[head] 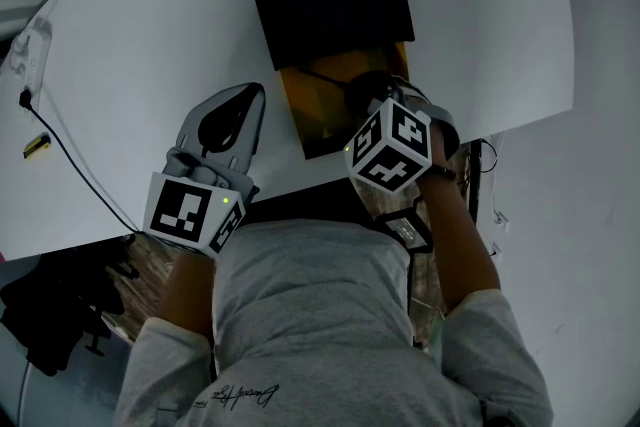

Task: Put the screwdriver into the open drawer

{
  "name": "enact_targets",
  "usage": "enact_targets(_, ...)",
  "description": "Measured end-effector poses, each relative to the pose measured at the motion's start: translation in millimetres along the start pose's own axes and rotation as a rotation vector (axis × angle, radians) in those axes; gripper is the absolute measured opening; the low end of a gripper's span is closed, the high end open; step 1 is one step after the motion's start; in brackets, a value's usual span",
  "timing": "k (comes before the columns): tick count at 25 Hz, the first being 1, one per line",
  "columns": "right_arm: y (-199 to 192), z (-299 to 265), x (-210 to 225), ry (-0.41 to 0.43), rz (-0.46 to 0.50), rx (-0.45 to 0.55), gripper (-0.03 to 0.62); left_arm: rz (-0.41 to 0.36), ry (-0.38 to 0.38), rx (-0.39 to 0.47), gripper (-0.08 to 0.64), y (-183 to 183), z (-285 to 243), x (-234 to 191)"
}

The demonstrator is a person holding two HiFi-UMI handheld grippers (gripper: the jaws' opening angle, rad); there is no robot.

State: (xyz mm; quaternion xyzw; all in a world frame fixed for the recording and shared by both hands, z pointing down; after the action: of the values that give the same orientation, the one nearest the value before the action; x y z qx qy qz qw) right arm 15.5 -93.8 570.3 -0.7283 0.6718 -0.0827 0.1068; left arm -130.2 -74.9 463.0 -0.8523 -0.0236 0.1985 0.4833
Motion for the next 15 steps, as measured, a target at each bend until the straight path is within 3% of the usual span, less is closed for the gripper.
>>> enact_targets(15,0.2,-4.2,0.2,0.033,-0.002,-0.025,0.077,-0.001,-0.012,-0.006,0.000,-1.1,-2.9,-1.0)
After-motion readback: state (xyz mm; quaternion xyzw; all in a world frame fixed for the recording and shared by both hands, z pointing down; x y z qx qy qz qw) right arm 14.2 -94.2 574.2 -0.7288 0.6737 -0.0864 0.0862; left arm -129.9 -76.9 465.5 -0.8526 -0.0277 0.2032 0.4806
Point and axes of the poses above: the fingertips, and each gripper's own axes: z backward along the fingers, x to its right, y out of its top, the point moved 2 cm from there along z, backward along the fingers
